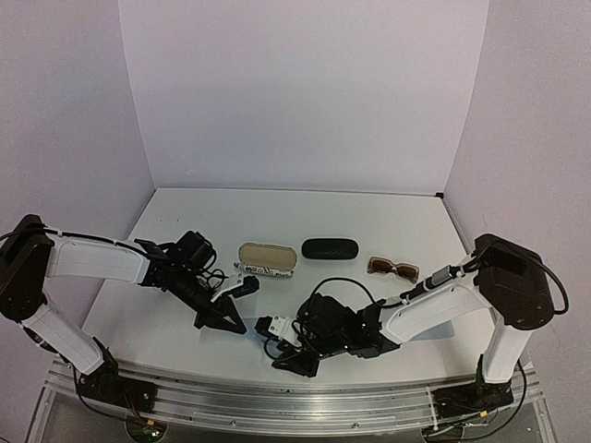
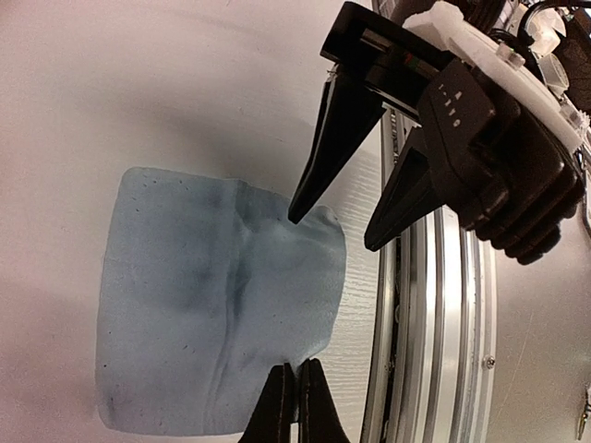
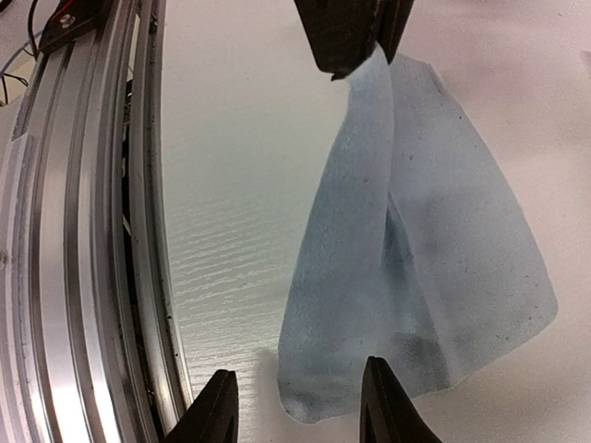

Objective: Organize the sunglasses
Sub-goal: Fold the glasses cleaning cloth at the center of the board, then pick up the glasses cleaning cloth from the center of the board.

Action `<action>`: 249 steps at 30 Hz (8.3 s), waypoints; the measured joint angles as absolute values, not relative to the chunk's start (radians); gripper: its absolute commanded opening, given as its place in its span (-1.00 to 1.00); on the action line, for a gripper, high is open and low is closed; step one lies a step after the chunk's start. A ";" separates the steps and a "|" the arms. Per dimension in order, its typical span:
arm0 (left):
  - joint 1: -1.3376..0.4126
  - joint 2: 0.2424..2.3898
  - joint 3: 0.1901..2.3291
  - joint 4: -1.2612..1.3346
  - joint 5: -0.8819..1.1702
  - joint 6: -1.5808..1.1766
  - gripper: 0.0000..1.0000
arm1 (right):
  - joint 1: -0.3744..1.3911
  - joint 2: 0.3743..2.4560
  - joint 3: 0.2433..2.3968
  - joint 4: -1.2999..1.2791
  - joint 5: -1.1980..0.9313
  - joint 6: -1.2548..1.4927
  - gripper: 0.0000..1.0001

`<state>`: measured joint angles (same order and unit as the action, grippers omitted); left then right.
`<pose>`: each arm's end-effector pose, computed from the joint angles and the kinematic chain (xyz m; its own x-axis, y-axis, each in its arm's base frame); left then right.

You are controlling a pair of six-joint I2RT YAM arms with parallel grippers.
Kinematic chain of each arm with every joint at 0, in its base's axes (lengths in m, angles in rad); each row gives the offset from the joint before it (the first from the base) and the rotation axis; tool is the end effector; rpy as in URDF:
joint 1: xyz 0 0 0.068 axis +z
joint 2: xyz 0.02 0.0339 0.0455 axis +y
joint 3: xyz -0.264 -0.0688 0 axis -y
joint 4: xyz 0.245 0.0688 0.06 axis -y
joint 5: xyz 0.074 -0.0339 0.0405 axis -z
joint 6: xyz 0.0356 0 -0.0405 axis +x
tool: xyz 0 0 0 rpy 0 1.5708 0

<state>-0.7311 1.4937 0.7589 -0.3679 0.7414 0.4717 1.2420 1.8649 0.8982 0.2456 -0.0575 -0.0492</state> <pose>0.1826 -0.1961 0.1675 -0.2650 0.6878 -0.6758 0.9426 0.0371 -0.3318 0.1167 0.3483 0.1263 -0.1658 -0.6379 -0.7520 -0.9681 0.2504 0.0010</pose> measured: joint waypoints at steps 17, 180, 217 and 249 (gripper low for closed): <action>-0.724 1.501 0.759 -0.367 0.742 0.471 -1.00 | 1.282 1.918 0.907 0.309 0.056 -0.023 -0.15; -0.622 1.724 0.869 -0.429 0.493 0.375 -0.85 | 1.161 1.988 1.084 0.068 -0.015 -0.329 -1.00; -0.765 1.507 0.572 -0.092 0.373 0.946 -0.58 | 1.065 1.988 1.100 0.065 -0.291 -0.055 -1.00; -0.762 1.560 0.884 -0.598 0.528 0.815 -1.00 | 1.128 1.751 0.907 0.281 -0.113 -0.322 0.26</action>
